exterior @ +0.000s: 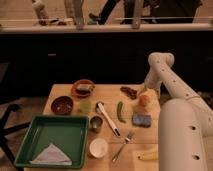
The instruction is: Place apple in purple bowl
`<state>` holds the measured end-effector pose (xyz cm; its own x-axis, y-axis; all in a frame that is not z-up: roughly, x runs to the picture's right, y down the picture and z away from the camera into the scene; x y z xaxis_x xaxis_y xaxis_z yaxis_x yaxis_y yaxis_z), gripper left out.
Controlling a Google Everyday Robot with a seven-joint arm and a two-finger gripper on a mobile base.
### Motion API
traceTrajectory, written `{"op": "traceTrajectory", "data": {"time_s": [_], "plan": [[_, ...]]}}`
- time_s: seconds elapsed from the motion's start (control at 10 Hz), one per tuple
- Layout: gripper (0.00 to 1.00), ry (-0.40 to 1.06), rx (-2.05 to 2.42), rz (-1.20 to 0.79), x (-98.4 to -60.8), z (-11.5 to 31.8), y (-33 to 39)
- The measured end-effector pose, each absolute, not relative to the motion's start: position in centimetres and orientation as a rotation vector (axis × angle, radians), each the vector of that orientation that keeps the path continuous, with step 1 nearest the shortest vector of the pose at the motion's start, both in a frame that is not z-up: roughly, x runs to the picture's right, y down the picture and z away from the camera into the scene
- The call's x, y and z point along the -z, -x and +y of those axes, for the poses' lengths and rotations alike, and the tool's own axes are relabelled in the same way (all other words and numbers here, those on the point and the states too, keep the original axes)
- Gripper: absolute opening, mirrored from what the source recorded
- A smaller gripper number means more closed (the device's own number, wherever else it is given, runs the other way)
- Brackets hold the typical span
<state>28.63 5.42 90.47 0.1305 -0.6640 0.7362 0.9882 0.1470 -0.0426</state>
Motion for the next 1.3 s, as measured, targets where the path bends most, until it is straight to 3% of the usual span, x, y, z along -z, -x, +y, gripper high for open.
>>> {"op": "traceTrajectory", "data": {"time_s": [1.3], "plan": [[0.8,0.73,1.35,-0.632,-94.3,7.4,-28.1]]}}
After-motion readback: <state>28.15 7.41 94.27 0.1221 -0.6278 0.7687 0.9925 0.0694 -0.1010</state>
